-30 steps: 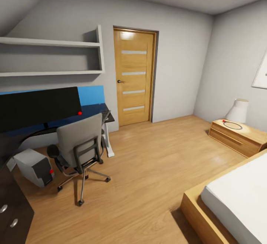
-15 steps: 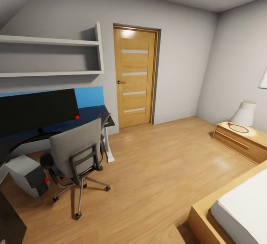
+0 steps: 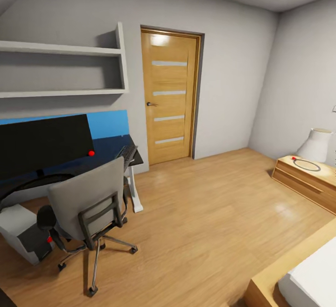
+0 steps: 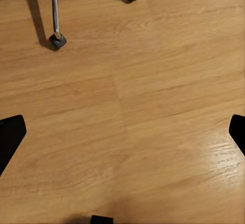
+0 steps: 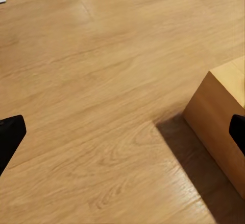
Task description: In the bedroom, organize the workspace by keeping the computer under the desk, ensuring the monitor is on the desk, placing the keyboard on the desk next to the monitor, placing the mouse on the desk next to the keyboard, moving the folder from the swivel chair onto the desk next to the mouse, stacking the notebook on top of the folder with the pen on top of the notebook, and positioning the swivel chair next to the desk.
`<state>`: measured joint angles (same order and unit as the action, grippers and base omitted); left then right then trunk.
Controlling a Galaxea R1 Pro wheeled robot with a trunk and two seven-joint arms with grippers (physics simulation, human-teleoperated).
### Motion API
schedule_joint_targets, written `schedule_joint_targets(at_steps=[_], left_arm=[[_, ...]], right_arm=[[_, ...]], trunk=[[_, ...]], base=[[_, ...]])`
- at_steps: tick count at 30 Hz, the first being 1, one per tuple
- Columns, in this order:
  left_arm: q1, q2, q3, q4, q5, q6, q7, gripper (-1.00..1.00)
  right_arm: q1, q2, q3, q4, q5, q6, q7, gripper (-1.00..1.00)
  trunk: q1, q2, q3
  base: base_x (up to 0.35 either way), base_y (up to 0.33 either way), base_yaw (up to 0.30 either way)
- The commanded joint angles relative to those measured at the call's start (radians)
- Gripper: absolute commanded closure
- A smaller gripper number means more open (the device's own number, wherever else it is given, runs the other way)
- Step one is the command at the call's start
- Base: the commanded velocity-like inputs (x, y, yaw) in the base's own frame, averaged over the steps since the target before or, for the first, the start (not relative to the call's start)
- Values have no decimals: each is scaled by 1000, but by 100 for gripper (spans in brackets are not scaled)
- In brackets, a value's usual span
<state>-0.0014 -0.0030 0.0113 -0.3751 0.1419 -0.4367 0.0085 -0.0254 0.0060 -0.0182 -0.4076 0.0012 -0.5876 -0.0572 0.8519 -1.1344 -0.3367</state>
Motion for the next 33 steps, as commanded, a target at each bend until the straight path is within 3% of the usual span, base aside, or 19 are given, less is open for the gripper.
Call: schedule_joint_targets(at_steps=[1, 27, 33], left_arm=[[0, 0, 1, 0, 2, -2, 1, -100], [0, 1, 1, 14, 8, -5, 0, -100], [0, 1, 1, 14, 7, -5, 1, -100]], right_arm=[[-1, 0, -2, 1, 0, -3, -1, -100], [-1, 2, -2, 1, -1, -3, 0, -100], [-1, 2, -2, 1, 0, -3, 0, -100]], trunk=[[1, -1, -2], [1, -1, -32], [1, -1, -37]], base=[[320, 0, -139], [320, 44, -204], [320, 109, -62]])
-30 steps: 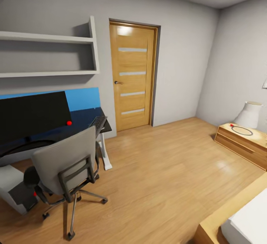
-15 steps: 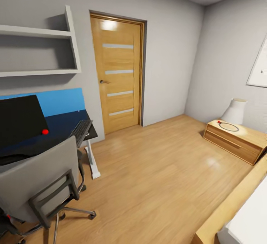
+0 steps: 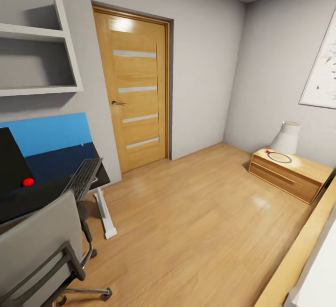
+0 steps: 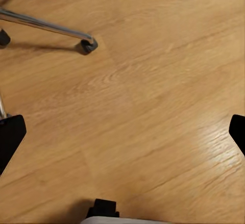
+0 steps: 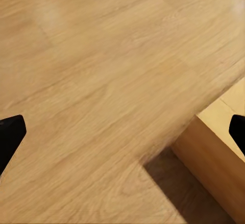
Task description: In the bedroom, organize the workspace by keeping the computer under the desk, ensuring the monitor is on the desk, placing the keyboard on the desk next to the monitor, placing the mouse on the desk next to the keyboard, moving the folder from the swivel chair onto the desk next to the mouse, stacking the notebook on top of the folder with the pen on top of the notebook, and positioning the swivel chair next to the desk.
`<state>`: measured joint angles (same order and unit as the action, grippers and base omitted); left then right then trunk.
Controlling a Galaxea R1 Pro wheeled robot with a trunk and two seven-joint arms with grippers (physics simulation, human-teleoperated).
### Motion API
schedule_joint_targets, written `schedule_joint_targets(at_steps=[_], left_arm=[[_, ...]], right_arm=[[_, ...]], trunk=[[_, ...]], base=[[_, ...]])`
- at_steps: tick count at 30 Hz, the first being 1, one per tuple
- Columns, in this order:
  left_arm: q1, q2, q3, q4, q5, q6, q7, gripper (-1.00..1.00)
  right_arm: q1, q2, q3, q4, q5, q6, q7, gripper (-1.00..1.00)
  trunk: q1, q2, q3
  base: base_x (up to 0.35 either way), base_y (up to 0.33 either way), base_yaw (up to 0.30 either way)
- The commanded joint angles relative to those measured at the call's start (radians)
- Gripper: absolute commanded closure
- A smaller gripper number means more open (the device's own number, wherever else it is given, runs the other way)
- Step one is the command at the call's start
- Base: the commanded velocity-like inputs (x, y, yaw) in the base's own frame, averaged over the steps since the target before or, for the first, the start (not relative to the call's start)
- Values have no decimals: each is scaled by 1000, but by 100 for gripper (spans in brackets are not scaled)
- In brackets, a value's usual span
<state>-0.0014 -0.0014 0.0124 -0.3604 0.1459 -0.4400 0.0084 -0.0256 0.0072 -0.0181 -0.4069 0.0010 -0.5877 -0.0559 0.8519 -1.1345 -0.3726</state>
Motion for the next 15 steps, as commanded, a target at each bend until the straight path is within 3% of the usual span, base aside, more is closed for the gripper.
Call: schedule_joint_targets(at_steps=[1, 15], left_arm=[[0, 0, 0, -1, 3, -2, 1, -100], [0, -2, -2, 0, 3, -2, 1, -100]], right_arm=[[-1, 0, -2, 0, 0, -3, -1, -100], [-1, -4, -2, 41, 2, -3, -1, -100]], trunk=[[1, -1, -1], [1, -1, -2]], base=[[320, 98, -7], [321, 14, -1]])
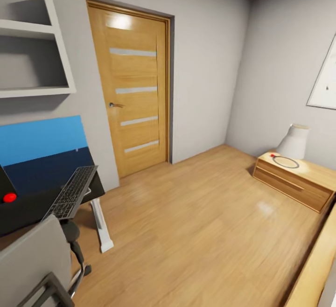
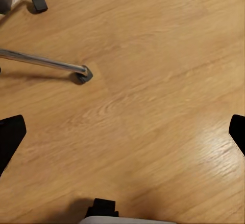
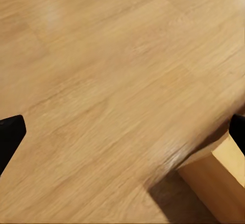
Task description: In the bedroom, organize the workspace by keeping the computer under the desk, ensuring the monitor is on the desk, placing the keyboard on the desk next to the monitor, placing the mouse on the desk next to the keyboard, moving the folder from the swivel chair onto the desk next to the mouse, stacking the notebook on top of the folder with the pen on top of the notebook, and positioning the swivel chair next to the desk.
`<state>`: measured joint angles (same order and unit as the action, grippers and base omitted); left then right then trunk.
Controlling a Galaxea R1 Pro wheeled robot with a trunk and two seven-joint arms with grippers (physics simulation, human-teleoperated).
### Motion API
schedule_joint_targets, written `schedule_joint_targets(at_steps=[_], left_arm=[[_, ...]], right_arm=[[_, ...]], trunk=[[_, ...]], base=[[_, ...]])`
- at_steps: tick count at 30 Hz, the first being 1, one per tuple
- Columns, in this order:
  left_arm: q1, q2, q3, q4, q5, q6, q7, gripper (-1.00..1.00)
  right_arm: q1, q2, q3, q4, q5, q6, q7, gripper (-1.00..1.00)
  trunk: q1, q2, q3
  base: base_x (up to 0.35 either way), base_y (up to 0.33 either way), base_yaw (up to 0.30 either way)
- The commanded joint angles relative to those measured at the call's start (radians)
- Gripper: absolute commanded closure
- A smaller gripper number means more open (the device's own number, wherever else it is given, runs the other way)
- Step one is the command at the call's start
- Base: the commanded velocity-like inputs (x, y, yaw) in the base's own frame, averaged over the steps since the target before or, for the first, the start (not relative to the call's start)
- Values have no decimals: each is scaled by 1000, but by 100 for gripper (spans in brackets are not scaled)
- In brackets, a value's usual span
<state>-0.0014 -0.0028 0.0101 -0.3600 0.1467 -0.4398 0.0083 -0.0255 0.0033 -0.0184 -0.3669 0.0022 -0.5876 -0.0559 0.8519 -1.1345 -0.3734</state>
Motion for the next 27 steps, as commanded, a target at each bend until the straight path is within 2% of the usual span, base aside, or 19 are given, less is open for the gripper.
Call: schedule_joint_targets(at_steps=[1, 18, 27], left_arm=[[0, 0, 1, 0, 2, -2, 1, -100], [0, 0, 1, 1, 2, 2, 1, -100], [0, 0, 1, 1, 2, 3, 1, -100]], right_arm=[[-1, 0, -2, 2, 1, -3, -1, -100], [-1, 2, -2, 10, 2, -3, -1, -100], [-1, 1, -2, 11, 2, -3, -1, -100]], trunk=[[1, -1, -1], [1, -1, -1], [1, -1, -1]], base=[[321, 0, 0], [322, 0, -4], [322, 0, -206]])
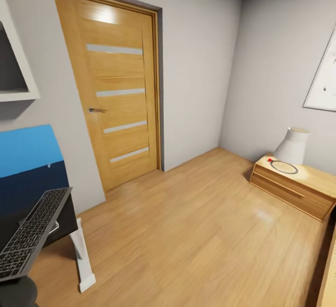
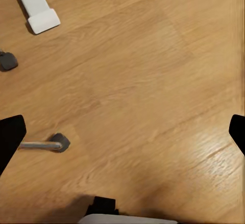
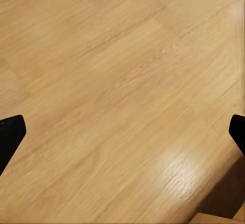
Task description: In the bedroom, organize the workspace by keeping the computer under the desk, ensuring the monitor is on the desk, placing the keyboard on the desk next to the monitor, placing the mouse on the desk next to the keyboard, moving the folder from the swivel chair onto the desk next to the mouse, stacking the notebook on top of the folder with the pen on top of the notebook, and positioning the swivel chair next to the desk.
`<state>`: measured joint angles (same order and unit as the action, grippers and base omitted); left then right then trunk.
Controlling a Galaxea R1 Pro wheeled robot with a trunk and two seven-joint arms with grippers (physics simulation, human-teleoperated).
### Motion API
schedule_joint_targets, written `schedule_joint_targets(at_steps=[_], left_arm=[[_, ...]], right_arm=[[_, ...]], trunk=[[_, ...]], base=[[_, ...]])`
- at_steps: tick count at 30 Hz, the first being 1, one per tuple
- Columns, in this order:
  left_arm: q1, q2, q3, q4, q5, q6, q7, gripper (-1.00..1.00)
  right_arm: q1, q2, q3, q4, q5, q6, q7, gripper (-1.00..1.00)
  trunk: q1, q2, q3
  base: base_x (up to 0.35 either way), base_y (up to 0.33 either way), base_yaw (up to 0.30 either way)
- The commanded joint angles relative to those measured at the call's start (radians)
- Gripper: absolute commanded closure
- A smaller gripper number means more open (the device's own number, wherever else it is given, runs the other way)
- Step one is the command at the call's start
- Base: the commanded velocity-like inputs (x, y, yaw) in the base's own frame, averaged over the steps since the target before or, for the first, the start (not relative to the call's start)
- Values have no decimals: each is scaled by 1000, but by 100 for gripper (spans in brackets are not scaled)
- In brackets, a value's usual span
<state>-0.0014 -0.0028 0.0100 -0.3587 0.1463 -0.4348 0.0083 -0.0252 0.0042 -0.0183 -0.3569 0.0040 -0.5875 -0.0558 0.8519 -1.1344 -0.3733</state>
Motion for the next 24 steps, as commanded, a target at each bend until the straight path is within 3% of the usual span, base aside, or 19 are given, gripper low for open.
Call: schedule_joint_targets(at_steps=[1, 15, 24], left_arm=[[0, 0, 1, 0, 3, -2, 1, -100], [0, 0, 1, 0, 3, -2, 1, -100], [0, 0, 1, 0, 3, -4, 1, -100]], right_arm=[[-1, 0, -2, 1, 1, -3, -1, -100], [-1, 0, -2, 0, 1, -3, -1, -100], [-1, 0, -2, -1, 1, -3, -1, -100]], trunk=[[1, -1, -1], [1, -1, -1], [1, -1, -1]], base=[[322, 0, -259], [322, 0, -262], [322, 0, -43]])
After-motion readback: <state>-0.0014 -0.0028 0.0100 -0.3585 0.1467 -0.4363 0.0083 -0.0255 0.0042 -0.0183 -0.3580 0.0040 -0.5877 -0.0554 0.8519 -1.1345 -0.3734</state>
